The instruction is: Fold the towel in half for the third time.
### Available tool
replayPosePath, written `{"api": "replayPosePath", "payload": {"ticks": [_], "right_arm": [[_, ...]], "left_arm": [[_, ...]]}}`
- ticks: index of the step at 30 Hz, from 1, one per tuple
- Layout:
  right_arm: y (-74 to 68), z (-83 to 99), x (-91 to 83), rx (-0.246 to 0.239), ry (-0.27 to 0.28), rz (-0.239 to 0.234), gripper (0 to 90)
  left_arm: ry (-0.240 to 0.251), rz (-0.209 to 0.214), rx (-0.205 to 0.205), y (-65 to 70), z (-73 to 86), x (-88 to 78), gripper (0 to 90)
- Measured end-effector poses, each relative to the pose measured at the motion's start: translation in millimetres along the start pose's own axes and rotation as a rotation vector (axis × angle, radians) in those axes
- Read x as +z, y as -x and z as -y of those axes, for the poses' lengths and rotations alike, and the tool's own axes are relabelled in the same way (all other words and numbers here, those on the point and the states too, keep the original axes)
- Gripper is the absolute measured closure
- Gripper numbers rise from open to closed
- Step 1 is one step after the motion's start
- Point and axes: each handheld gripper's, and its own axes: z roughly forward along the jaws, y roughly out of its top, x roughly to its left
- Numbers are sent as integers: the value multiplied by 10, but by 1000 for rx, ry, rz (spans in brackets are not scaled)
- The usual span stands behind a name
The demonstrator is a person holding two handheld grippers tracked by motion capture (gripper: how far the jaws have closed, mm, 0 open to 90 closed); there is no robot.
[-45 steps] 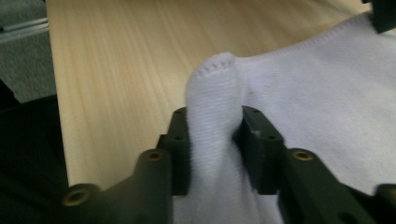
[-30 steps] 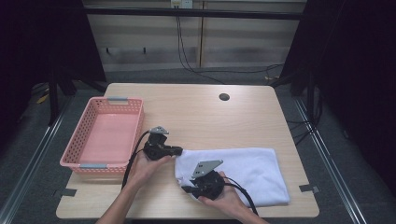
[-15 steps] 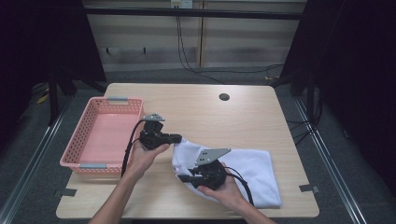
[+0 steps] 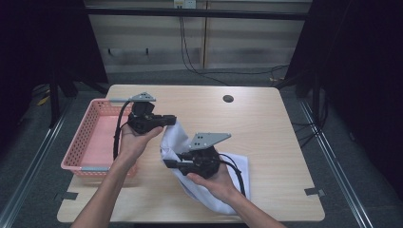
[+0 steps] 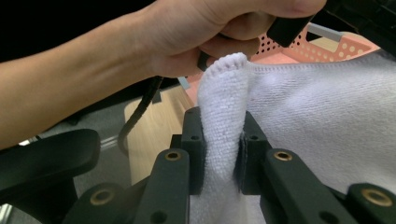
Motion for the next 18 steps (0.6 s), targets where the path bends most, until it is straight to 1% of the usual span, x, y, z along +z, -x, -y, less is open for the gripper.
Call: {"api": "replayPosePath", "payload": {"ticks": [1, 2, 3, 4, 5, 6, 7, 8, 10, 11, 13, 14, 16, 17, 18], "right_arm": [[6, 31, -21, 4, 4, 1, 766], [16, 83, -51, 14, 5, 3, 766], [22, 141, -88, 19, 3, 13, 766], [30, 201, -136, 22, 6, 26, 765], [41, 267, -188, 32, 11, 26, 765], [53, 344, -259, 37, 12, 43, 765], [58, 389, -305, 48, 16, 48, 764], [65, 447, -365, 64, 15, 51, 762], [61, 555, -489, 71, 17, 81, 758], [64, 611, -553, 85, 20, 85, 754], [71, 724, -684, 98, 27, 112, 740], [82, 780, -745, 111, 24, 120, 737], [98, 906, -866, 135, 27, 140, 725], [107, 970, -924, 145, 25, 148, 721], [115, 1032, -976, 158, 14, 158, 711]], "left_arm": [[-12, 12, 9, 22, 10, 58, 847], [-18, 20, 3, 54, 25, 127, 847], [-28, 26, 11, 88, 38, 195, 847], [-37, 35, 14, 130, 51, 267, 846], [-47, 41, 25, 189, 65, 356, 846], [-51, 43, 27, 226, 72, 410, 845], [-65, 56, 34, 275, 77, 486, 845], [-76, 56, 48, 328, 79, 562, 845], [-89, 78, 60, 450, 82, 719, 843], [-106, 84, 73, 515, 78, 797, 843], [-136, 82, 102, 638, 72, 958, 840], [-145, 98, 103, 698, 76, 1062, 838], [-174, 106, 113, 790, 90, 1213, 838], [-181, 116, 114, 840, 110, 1303, 836], [-194, 127, 116, 878, 133, 1389, 833]]}}
